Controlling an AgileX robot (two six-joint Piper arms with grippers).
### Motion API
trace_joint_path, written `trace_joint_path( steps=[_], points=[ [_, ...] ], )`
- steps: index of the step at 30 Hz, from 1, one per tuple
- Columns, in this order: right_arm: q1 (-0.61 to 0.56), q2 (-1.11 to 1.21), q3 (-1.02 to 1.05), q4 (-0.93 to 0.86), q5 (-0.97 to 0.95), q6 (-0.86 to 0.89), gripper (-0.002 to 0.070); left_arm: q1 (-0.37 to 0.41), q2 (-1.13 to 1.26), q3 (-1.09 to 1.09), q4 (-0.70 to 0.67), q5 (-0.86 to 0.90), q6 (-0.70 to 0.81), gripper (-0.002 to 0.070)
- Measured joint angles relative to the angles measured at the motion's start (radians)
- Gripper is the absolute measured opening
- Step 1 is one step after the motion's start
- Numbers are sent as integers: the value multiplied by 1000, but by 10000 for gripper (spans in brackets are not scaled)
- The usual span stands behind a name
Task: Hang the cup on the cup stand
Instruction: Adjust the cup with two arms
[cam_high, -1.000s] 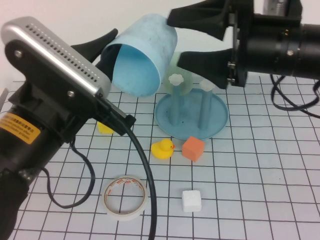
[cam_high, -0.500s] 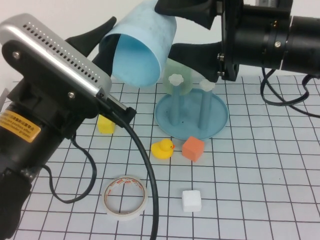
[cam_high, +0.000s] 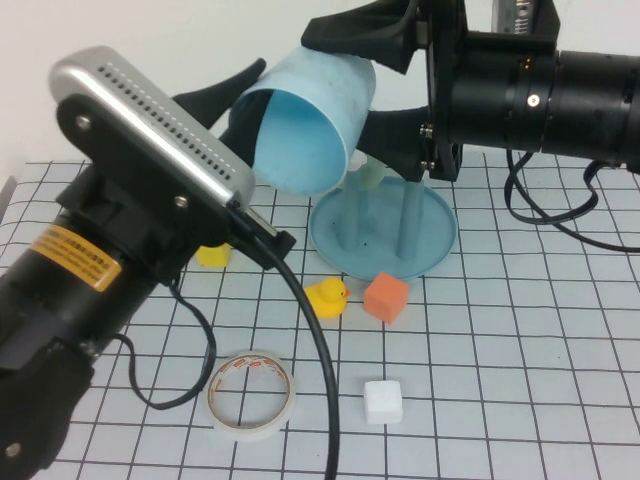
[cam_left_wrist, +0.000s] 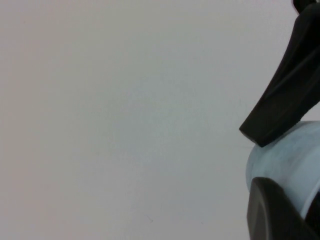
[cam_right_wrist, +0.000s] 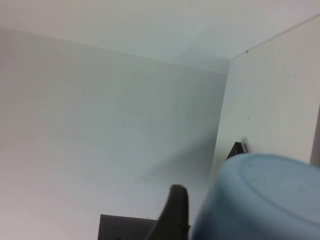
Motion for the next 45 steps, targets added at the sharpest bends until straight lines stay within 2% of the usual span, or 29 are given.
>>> trace_joint_path(
  steps=[13, 15, 18, 29, 31, 33, 37, 40, 42, 45],
  points=[
    [0, 4, 0, -2, 2, 4, 692, 0, 25, 0, 12, -29, -14, 6],
    [0, 4, 0, -2, 2, 6, 670, 0, 25, 0, 13, -29, -14, 6],
    [2, 4, 0, -2, 2, 8, 599, 0, 25, 0, 13, -31, -14, 6],
    [2, 4, 0, -2, 0, 8, 599, 0, 25, 0, 14, -31, -14, 13],
    [2, 4, 0, -2, 0, 4, 599, 0, 25, 0, 14, -31, -14, 46],
    [2, 4, 0, -2, 0, 0, 599, 0, 25, 0, 16, -31, -16, 111],
    [2, 4, 0, -2, 0, -23, 598, 0, 25, 0, 16, -33, -51, 341],
    [2, 4, 0, -2, 0, -38, 598, 0, 25, 0, 11, -28, -80, 477],
    [2, 4, 0, -3, 0, -61, 598, 0, 25, 0, 6, -5, -104, 517],
    [2, 4, 0, -3, -6, -108, 598, 0, 8, 0, 6, 63, -140, 540]
  ],
)
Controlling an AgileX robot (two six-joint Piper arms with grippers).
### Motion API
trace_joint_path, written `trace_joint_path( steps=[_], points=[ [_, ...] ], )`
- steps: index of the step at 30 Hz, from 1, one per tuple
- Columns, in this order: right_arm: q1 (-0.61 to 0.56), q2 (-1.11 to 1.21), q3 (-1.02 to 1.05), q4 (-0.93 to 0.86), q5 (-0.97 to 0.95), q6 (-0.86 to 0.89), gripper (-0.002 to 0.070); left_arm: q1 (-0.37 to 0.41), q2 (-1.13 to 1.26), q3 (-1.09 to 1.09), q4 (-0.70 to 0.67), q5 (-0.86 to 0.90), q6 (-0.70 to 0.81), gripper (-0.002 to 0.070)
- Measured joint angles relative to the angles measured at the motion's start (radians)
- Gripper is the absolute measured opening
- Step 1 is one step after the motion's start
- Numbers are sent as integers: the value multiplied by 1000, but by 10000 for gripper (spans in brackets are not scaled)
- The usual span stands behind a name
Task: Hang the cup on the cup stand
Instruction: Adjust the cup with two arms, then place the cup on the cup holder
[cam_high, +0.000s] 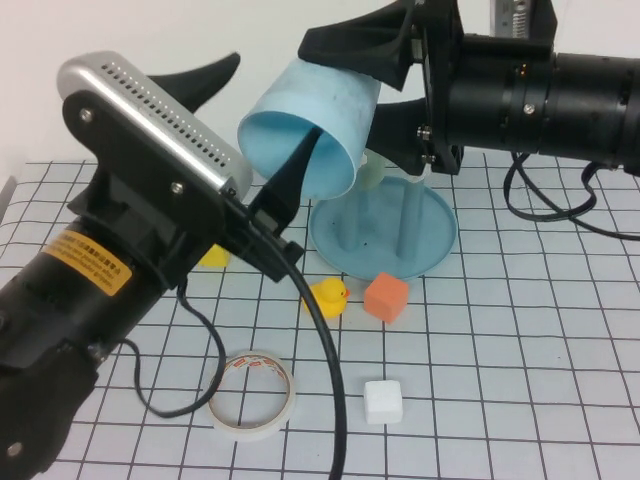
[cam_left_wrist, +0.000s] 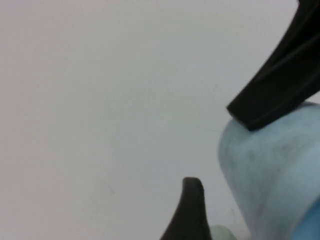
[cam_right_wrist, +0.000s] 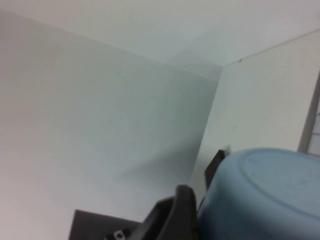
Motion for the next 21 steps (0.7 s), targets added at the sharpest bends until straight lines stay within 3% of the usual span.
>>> trace_joint_path(
  steps=[9, 14, 17, 21],
  points=[
    [0, 0, -39, 0, -104, -199, 596, 0, -142, 0, -1, 313, -67, 545],
    [0, 0, -107, 0, -151, -464, 595, 0, -247, 0, -16, 499, -130, 537],
    [0, 0, -142, 0, -165, -699, 595, 0, -303, 0, -51, 623, -166, 475],
    [0, 0, -153, 0, -165, -1009, 595, 0, -355, 0, -69, 807, -176, 302]
  ],
)
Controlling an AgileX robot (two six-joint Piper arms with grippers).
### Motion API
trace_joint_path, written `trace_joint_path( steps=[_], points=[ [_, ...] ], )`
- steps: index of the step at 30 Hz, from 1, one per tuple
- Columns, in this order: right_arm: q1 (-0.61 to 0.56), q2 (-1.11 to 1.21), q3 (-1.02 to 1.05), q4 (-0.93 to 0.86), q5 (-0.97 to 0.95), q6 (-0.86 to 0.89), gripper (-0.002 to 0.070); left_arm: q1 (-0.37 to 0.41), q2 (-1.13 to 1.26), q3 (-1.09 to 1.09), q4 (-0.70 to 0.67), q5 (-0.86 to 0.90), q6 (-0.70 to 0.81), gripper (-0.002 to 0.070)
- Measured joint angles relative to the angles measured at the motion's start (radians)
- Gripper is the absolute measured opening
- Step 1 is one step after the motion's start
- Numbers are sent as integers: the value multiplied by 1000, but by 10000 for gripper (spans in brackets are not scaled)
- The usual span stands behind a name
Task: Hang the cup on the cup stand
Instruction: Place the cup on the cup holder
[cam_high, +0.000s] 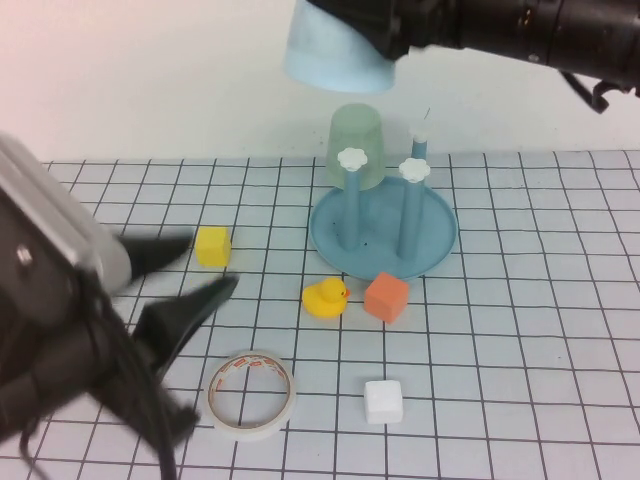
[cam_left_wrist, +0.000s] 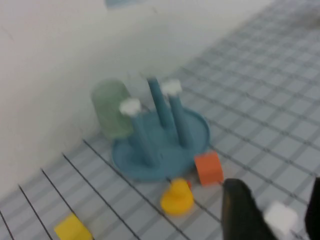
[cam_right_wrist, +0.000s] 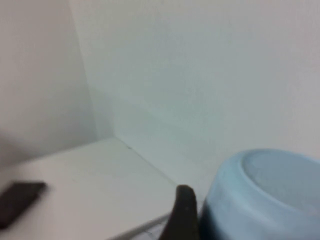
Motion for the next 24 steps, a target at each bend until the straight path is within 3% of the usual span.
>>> trace_joint_path(
  steps=[4, 8, 24],
  points=[
    [0, 14, -2, 0, -11, -224, 595, 0, -8, 0, -2, 148, -2, 127],
    [0, 62, -2, 0, -57, -327, 594, 0, -8, 0, -2, 208, -2, 26],
    [0, 346, -123, 2, -171, -432, 594, 0, -8, 0, 50, 267, 1, 0]
  ],
)
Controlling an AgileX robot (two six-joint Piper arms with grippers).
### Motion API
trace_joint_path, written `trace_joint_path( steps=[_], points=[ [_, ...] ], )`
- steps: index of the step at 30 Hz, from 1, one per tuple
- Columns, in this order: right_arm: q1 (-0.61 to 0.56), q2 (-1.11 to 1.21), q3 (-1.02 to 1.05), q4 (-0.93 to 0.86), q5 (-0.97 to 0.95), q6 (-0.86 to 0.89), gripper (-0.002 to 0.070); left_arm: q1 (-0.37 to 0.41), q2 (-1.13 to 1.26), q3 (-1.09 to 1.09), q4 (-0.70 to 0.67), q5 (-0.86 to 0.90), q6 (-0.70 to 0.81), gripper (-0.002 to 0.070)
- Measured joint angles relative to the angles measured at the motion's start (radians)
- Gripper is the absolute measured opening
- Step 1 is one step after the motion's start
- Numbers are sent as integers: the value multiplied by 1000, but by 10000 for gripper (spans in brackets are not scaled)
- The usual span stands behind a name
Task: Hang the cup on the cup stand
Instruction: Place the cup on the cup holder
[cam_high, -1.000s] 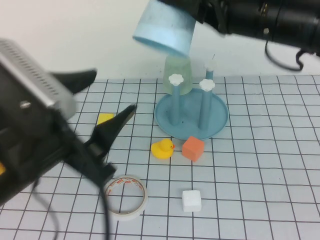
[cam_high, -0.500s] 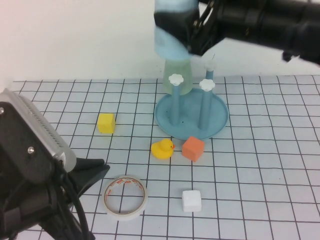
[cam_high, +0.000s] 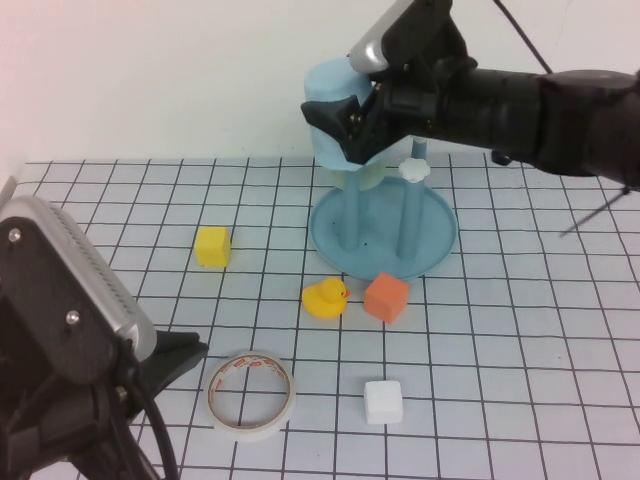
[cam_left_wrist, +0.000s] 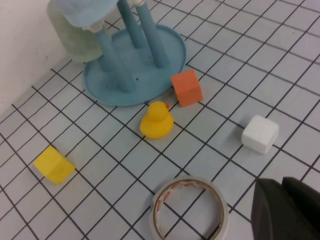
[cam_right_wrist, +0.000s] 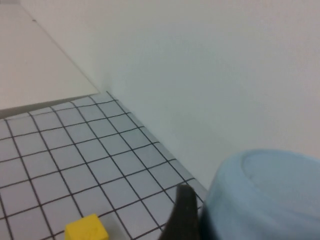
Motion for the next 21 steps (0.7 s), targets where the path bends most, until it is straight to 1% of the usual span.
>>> trace_joint_path(
  steps=[6, 9, 15, 21],
  points=[
    [0, 77, -80, 2, -66, 85, 593, 0, 0, 0, 39, 28, 1, 0],
    [0, 102, -101, 4, -89, 96, 593, 0, 0, 0, 56, 34, 1, 0],
    [0, 129, -107, 6, -108, 100, 592, 0, 0, 0, 81, 34, 2, 0],
    [0, 132, -111, 8, -149, 151, 592, 0, 0, 0, 86, 34, 5, 0]
  ],
)
